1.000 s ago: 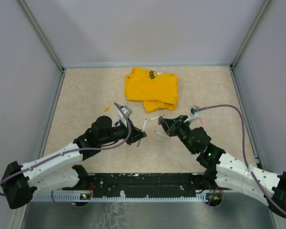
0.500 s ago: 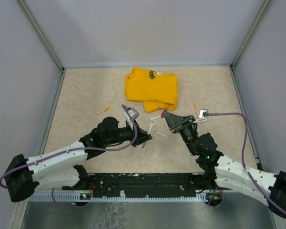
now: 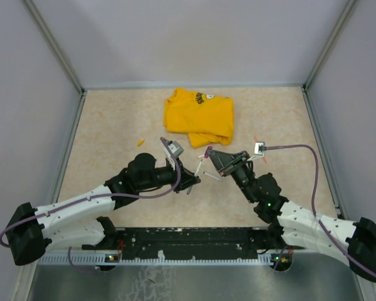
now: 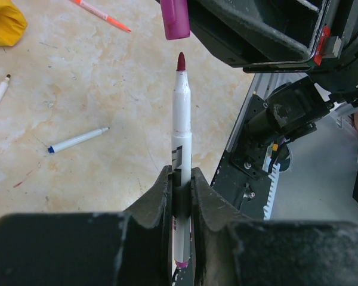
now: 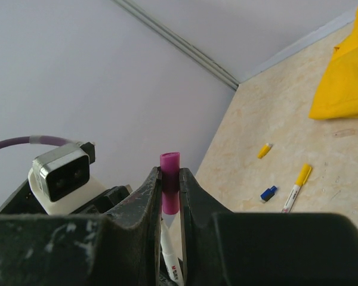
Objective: Insert the pens into the pen caps
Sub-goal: Insert the pen cap onto the pen.
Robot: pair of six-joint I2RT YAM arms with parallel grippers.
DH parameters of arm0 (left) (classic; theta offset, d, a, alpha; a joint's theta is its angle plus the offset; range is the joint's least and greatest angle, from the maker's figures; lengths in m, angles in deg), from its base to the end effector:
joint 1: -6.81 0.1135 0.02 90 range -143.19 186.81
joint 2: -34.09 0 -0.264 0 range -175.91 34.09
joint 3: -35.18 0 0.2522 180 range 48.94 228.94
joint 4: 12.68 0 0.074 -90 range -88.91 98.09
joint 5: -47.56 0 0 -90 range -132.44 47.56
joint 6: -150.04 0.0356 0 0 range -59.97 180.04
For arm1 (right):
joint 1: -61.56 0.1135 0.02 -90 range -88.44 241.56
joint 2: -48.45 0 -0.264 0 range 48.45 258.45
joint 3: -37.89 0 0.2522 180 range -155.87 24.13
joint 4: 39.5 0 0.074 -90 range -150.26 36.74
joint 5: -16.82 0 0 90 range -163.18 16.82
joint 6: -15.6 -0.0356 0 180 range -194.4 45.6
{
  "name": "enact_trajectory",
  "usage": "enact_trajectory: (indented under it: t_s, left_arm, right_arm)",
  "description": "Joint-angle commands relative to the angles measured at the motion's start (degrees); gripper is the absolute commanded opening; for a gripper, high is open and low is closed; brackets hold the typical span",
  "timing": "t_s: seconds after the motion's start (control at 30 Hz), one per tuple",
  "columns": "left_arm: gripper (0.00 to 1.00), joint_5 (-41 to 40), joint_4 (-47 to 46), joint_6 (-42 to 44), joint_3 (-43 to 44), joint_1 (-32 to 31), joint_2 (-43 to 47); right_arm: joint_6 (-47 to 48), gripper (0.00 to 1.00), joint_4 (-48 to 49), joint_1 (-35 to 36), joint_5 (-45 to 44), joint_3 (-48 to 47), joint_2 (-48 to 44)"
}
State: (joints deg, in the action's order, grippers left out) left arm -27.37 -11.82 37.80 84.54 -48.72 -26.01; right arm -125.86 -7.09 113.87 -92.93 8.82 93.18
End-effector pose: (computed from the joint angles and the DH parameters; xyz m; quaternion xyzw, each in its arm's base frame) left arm 0.1295 -0.2050 0.2736 0.2995 0.7123 -0.4724 0.4239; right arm 0.1185 0.1337 0.2622 0.1333 0.5887 0.5589 0.5685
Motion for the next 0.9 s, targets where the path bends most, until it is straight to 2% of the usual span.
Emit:
enact_trajectory:
  t_s: [0.0, 0.87]
  left_arm:
    - [0.00, 1.12, -1.95, 0.87, 1.50, -0.36, 0.59]
    - [0.00, 1.28, -1.25, 0.73, 1.14, -0.37, 0.77]
  right_arm:
    - [0.88, 0.00, 4.89, -0.24, 1.09, -2.70, 0.60]
    - [0.15, 0.00, 6.78, -0.28, 3.23, -1.99, 1.40]
